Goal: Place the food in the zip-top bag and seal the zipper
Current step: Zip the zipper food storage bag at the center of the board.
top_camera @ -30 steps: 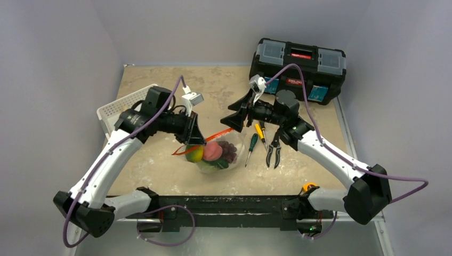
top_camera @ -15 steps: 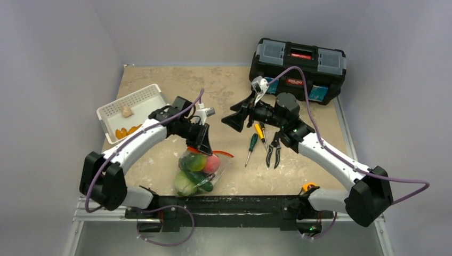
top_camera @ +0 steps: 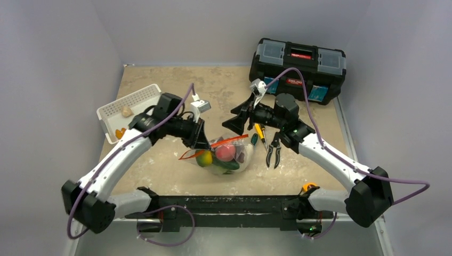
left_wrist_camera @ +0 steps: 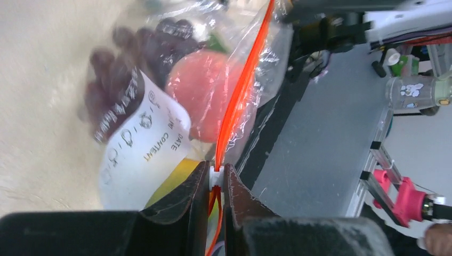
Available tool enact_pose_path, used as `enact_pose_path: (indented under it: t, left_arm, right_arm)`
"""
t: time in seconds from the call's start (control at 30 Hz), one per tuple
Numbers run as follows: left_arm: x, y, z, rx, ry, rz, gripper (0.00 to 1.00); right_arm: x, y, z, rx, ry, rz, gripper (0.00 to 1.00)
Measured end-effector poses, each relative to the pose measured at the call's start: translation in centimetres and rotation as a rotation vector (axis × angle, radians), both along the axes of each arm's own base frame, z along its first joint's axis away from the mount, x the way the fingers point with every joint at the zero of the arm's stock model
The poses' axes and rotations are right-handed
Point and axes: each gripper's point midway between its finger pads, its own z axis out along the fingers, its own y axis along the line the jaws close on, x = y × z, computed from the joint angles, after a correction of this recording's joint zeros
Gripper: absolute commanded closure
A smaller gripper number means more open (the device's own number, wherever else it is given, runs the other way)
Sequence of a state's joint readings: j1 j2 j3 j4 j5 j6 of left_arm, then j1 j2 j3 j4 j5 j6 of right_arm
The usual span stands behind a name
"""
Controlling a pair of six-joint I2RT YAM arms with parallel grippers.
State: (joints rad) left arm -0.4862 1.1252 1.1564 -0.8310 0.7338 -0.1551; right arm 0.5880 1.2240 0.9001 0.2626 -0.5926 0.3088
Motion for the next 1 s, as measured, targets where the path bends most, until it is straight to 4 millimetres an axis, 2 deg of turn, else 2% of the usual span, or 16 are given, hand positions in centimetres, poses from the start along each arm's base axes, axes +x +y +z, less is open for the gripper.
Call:
enact_pose_path:
  t: [0.13, 0.2, 0.27, 0.43, 0.63, 0.83, 1.0]
  left_arm:
    - [0.5, -0.2, -6.4, 0.095, 0.176, 0.007, 1.00]
    - [0.2, -0.1, -7.4, 0.111, 0.209, 0.008, 1.00]
    - [0.1, -0.2, -6.5, 0.082, 0.181, -0.006, 1.00]
    - [-0.2, -0.5, -2.6, -0.011, 0.040, -0.045, 1.00]
    - [-0.7, -0.5, -0.1, -0.073, -0.057, -0.057, 1.00]
    - [-1.0, -0.4, 0.7, -0.093, -0.093, -0.065, 1.00]
    - [-1.1, -0.3, 0.5, -0.087, -0.101, -0.079, 1.00]
  right_arm:
    - [-0.2, 0.1, -0.5, -0.035, -0.014, 0.030, 0.17]
    - [-0.4, 0.1, -0.8, -0.058, -0.026, 0.052, 0.14]
    - [-0.7, 0.2, -1.2, -0.080, -0.039, 0.078, 0.13]
    - [-1.5, 0.7, -2.3, -0.111, -0.055, 0.137, 0.12]
    - [-2.8, 1.2, -1.6, -0.082, -0.075, 0.223, 0.11]
    - [-3.6, 2.8, -1.1, -0.074, -0.054, 0.341, 0.11]
    - [-5.5, 4.1, -2.6, -0.110, -0.034, 0.430, 0.15]
